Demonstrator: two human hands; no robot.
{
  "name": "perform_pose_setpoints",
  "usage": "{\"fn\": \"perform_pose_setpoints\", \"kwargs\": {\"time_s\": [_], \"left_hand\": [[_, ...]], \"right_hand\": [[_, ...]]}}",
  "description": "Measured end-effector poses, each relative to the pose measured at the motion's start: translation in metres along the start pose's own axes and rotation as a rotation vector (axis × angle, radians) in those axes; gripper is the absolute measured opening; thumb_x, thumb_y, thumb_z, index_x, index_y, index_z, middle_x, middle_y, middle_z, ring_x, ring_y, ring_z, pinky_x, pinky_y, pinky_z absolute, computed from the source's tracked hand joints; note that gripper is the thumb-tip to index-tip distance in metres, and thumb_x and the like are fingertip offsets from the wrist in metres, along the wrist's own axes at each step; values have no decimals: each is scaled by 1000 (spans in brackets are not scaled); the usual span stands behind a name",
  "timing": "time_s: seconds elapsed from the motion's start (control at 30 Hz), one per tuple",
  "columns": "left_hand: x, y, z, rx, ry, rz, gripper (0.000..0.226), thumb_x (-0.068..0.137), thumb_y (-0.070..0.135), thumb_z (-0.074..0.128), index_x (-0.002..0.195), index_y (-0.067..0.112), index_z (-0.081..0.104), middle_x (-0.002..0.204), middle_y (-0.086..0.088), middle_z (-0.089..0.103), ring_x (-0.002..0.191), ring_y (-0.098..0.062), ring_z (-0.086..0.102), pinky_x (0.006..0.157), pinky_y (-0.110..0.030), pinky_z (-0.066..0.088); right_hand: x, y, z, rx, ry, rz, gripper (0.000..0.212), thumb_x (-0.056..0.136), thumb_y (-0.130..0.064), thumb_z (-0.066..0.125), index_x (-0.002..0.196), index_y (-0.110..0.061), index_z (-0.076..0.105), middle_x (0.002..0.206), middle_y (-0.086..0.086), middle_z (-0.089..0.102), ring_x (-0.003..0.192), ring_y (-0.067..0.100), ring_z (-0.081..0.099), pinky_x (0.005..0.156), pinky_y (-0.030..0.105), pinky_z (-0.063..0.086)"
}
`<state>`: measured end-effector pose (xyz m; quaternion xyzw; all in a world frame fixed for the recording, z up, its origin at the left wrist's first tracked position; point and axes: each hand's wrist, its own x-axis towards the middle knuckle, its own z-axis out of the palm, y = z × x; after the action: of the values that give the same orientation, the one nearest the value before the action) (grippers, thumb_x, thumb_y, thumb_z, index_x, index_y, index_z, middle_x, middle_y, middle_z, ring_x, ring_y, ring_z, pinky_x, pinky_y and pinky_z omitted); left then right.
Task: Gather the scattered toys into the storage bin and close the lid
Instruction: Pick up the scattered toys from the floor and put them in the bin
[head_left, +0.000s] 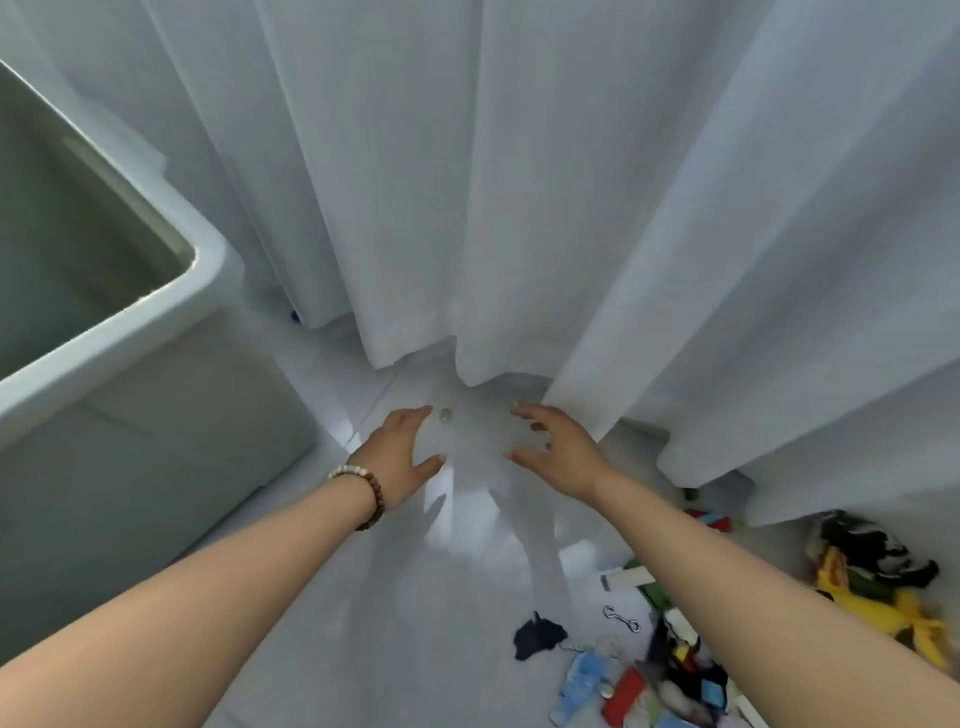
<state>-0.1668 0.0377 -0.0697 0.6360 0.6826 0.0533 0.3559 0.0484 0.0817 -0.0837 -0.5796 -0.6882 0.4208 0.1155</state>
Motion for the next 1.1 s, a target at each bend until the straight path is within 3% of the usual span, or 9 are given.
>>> {"fn": "perform_pose_setpoints", "kwargs": {"time_s": [0.13,0.27,0.37,0.53,0.63,0.73,0.83,0.97,1.1], "left_hand": [[29,-12,4,51,-3,5,70,91,42,52,149,29,15,156,0,11,140,-20,25,111,-29,27],[49,-14,10,133,-23,14,65,91,37,54,147,30,22,154,-1,15,136,-23,32,107,-33,33],[60,-15,14,112,-7,21,50,92,29,55,139,22,39,144,-2,32,123,-20,47,101,-30,41],[72,-18,21,113,20,3,35,90,15,55,125,14,54,124,-8,50,110,-24,55,93,-26,41],[64,-23,32,68,94,-30,25,89,4,50,110,8,63,114,-13,56,101,-27,58,85,-23,41],[44,-28,45,-26,104,-66,18,90,11,53,106,8,61,104,-9,54,94,-24,59,78,-19,38],[18,-14,54,-329,88,-134,15,93,23,54,87,12,62,86,-3,56,76,-16,56,71,-20,42],[-20,27,68,-1313,-227,-452,22,99,17,42,88,6,58,76,-9,62,72,-21,60,70,-30,53],[-45,45,88,-1599,-469,-537,31,101,24,35,94,5,58,75,-8,61,70,-18,59,57,-23,57]], "right_hand": [[31,5,1,-168,77,-39,57,81,-24,71,133,-17,48,132,3,49,123,19,46,103,26,34],[56,14,8,-315,-69,-43,62,84,-22,66,140,-17,39,146,5,36,134,20,35,110,24,25],[71,16,18,-406,-130,-38,57,88,-22,60,141,-20,39,152,3,27,138,21,29,114,28,23],[68,24,30,-378,47,-25,25,86,-4,52,107,-10,65,119,10,55,109,28,55,92,29,41],[49,36,35,-278,90,9,15,84,-2,56,92,-7,67,105,10,60,94,25,59,81,24,41],[20,43,34,-103,89,57,15,80,-1,61,85,-14,66,94,5,63,82,17,56,79,23,46],[-20,32,24,186,112,73,22,78,-1,67,79,-22,61,84,-2,61,71,8,53,65,10,42],[-71,3,17,329,114,-58,19,76,-12,75,91,-19,64,86,-6,66,77,0,58,68,11,42],[-105,8,24,237,116,-89,23,77,-22,75,97,-25,63,97,-15,64,92,-1,56,79,9,39]]}}
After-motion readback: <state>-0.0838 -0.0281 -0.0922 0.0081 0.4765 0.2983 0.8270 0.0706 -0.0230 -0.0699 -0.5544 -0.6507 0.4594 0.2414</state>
